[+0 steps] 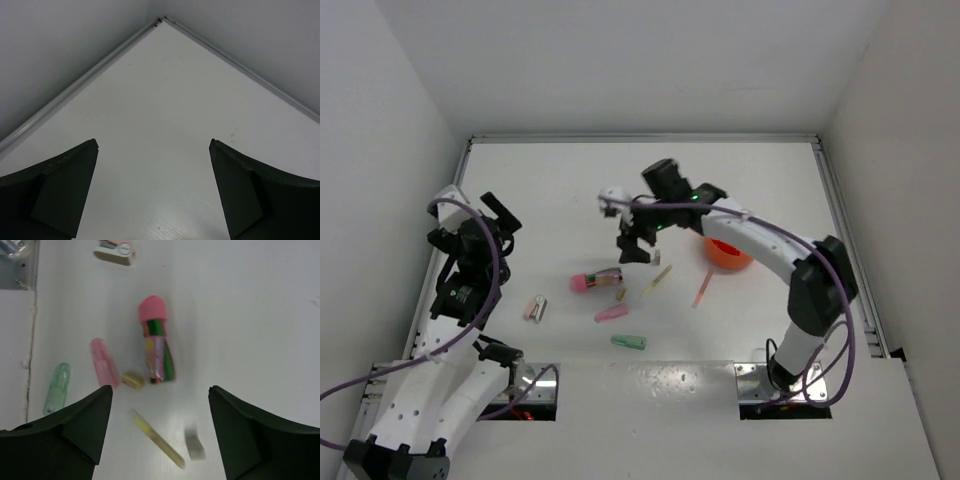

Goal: Sort the stationery into containers
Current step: Pick up the stationery from the center of the board.

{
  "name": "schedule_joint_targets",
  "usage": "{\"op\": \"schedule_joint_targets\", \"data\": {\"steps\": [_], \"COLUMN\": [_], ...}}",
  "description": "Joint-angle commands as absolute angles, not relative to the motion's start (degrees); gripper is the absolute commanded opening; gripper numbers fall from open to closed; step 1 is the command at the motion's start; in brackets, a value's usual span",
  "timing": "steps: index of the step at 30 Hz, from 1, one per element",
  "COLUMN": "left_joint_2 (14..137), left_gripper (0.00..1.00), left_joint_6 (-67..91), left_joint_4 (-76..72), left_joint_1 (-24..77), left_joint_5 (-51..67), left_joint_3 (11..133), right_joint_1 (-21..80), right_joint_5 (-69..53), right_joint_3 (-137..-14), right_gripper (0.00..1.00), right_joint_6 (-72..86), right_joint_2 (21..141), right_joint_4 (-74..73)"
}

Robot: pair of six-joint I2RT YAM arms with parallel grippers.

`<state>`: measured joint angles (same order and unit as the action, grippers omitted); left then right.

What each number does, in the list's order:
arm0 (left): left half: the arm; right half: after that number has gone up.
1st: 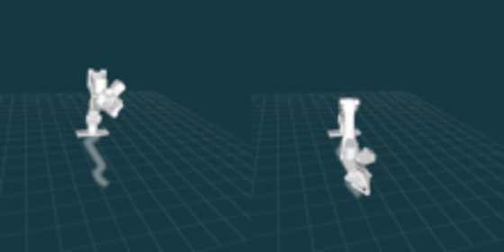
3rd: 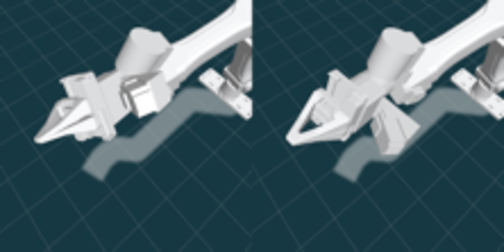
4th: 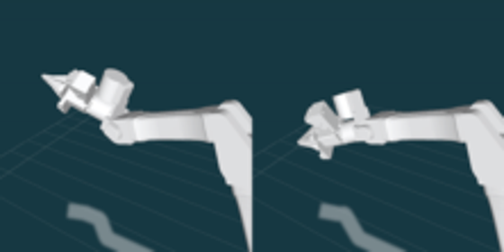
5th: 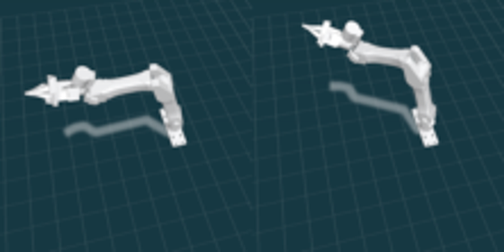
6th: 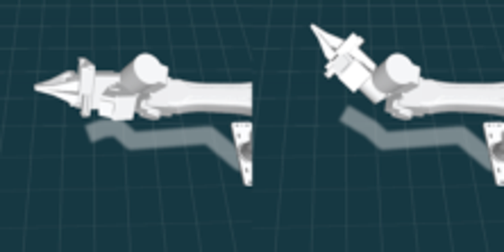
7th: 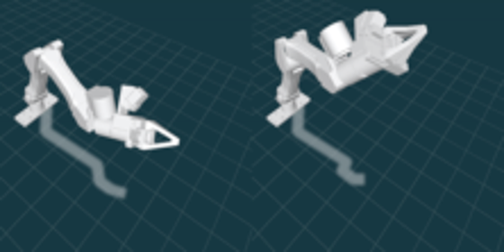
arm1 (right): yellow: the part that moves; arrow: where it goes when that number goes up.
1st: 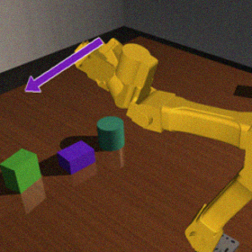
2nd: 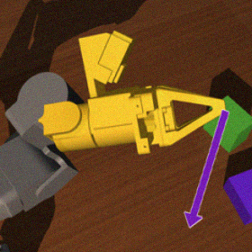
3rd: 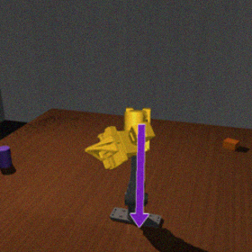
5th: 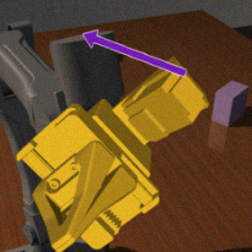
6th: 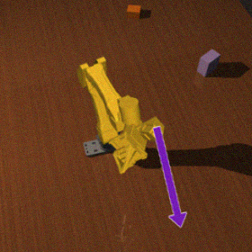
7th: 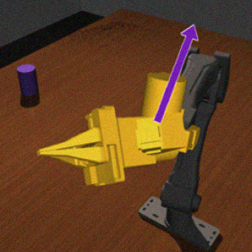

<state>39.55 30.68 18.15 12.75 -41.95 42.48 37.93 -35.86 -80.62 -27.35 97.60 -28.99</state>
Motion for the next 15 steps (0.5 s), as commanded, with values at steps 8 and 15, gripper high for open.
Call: {"op": "schedule_joint_targets", "data": {"steps": [8, 15], "left_joint_2": [30.85, 27.52], "left_gripper": [0.90, 0.93], "left_joint_6": [34.71, 35.24], "left_joint_4": [19.07, 20.13], "left_joint_1": [12.48, 12.48], "left_joint_5": [-55.37, -57.74], "left_joint_3": [44.74, 44.74], "right_joint_1": [54.75, 60.82], "right_joint_5": [-19.17, -6.34], "right_joint_3": [-100.14, -113.55], "right_gripper": [0.59, 0.70], "right_joint_6": [-34.72, -34.72], "right_joint_2": [116.08, 129.81], "right_joint_4": [-32.03, -42.44]}}
